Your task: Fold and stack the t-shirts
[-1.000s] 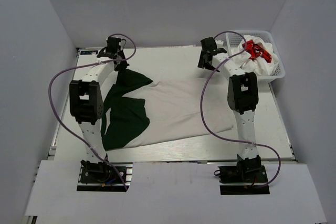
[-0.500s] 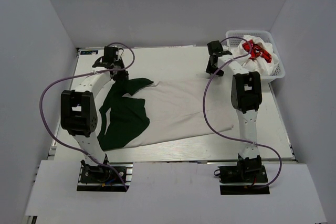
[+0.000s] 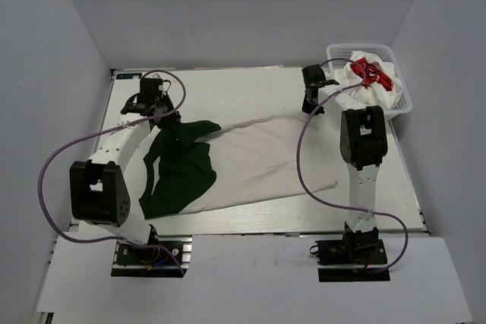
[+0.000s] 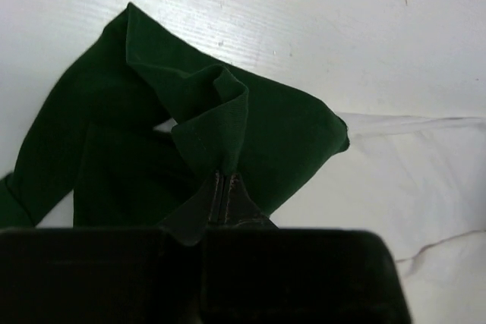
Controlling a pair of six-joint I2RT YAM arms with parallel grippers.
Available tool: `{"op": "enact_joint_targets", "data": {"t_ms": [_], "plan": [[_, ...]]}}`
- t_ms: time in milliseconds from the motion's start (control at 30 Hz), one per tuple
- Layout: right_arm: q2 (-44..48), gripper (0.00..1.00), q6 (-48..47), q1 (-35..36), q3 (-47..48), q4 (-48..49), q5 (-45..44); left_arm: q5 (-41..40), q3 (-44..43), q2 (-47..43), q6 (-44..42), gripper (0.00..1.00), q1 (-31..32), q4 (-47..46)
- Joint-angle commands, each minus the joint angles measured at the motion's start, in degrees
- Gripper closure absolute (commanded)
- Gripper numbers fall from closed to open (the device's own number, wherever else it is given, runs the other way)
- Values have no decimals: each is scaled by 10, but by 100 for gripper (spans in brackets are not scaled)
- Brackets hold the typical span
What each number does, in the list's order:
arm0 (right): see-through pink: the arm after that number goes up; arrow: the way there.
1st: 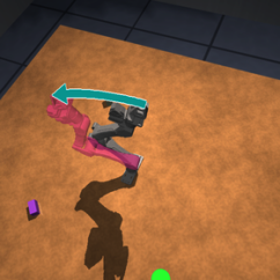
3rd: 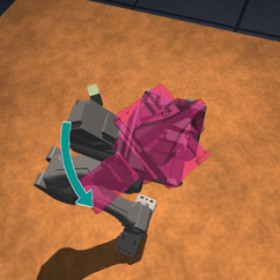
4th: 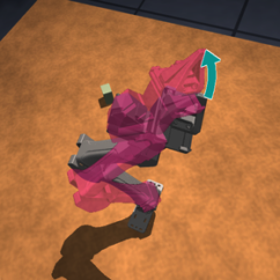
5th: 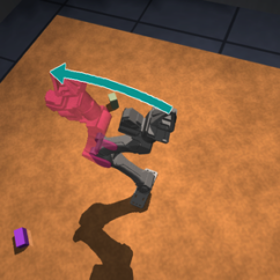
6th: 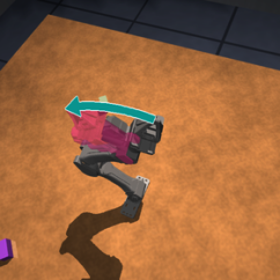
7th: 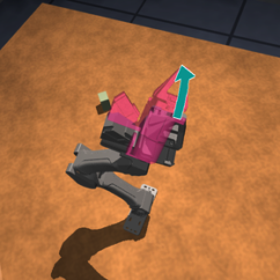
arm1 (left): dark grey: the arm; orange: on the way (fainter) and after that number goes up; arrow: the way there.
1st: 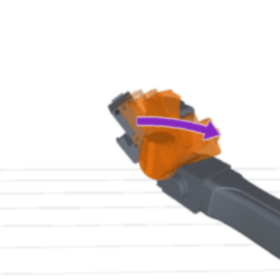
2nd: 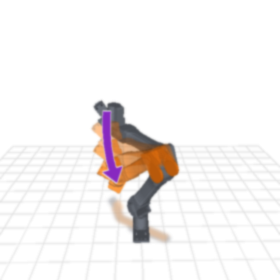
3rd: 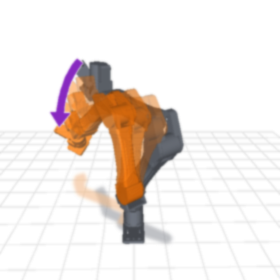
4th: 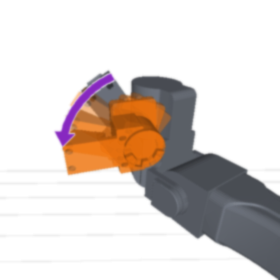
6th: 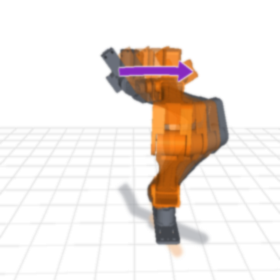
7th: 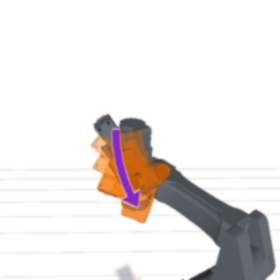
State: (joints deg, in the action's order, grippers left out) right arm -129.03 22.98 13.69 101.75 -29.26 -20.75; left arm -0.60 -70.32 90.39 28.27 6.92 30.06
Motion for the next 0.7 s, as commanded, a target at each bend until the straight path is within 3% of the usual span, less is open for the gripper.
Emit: {"op": "enact_joint_targets", "data": {"t_ms": [0,267,467,667], "plan": [[99,100,-19,5,-46,35,8,-7,28,-74,50,100,1,35],[215,100,-53,6,-185,116,73,-5,120,-221,87,100,1,130],[261,100,-64,7,-243,136,74,66,163,-299,100,100,6,214],[308,100,-56,5,-313,163,79,126,235,-350,106,100,6,240]]}}
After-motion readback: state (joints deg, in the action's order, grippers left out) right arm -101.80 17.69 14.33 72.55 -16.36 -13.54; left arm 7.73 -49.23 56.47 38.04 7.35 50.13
